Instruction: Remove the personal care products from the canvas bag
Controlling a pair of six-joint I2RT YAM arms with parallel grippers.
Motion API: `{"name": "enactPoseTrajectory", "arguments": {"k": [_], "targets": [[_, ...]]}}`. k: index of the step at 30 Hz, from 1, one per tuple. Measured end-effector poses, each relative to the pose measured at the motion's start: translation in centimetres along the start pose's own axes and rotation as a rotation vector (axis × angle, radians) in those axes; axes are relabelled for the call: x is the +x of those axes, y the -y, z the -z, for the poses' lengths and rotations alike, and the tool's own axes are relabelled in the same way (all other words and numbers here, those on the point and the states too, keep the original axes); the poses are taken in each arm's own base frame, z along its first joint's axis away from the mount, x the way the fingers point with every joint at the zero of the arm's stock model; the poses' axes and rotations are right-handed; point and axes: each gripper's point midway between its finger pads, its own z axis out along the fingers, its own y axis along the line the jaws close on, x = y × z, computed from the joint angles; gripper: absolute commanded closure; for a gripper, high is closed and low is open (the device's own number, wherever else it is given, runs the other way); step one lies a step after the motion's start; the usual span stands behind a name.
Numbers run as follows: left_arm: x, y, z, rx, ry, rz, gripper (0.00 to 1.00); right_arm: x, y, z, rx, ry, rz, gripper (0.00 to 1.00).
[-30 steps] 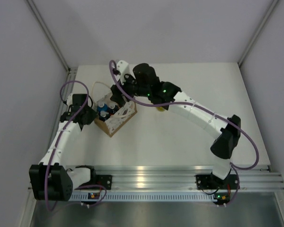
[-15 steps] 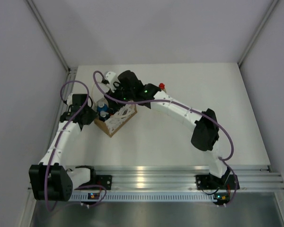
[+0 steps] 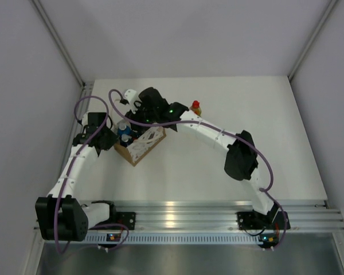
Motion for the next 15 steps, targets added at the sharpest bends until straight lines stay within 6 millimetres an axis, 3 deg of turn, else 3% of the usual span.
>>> {"name": "enactPoseTrajectory", "arguments": {"k": [8, 15], "targets": [[0.0, 0.0, 0.0, -0.001, -0.003, -0.004, 1.0, 1.7, 0.1, -1.4, -0.005, -0.037, -0.006, 0.68], [0.0, 0.1, 0.0, 0.001, -0.006, -0.004, 1.0, 1.2, 0.1, -1.4, -0.009, -0.023, 0.001, 0.91]]}}
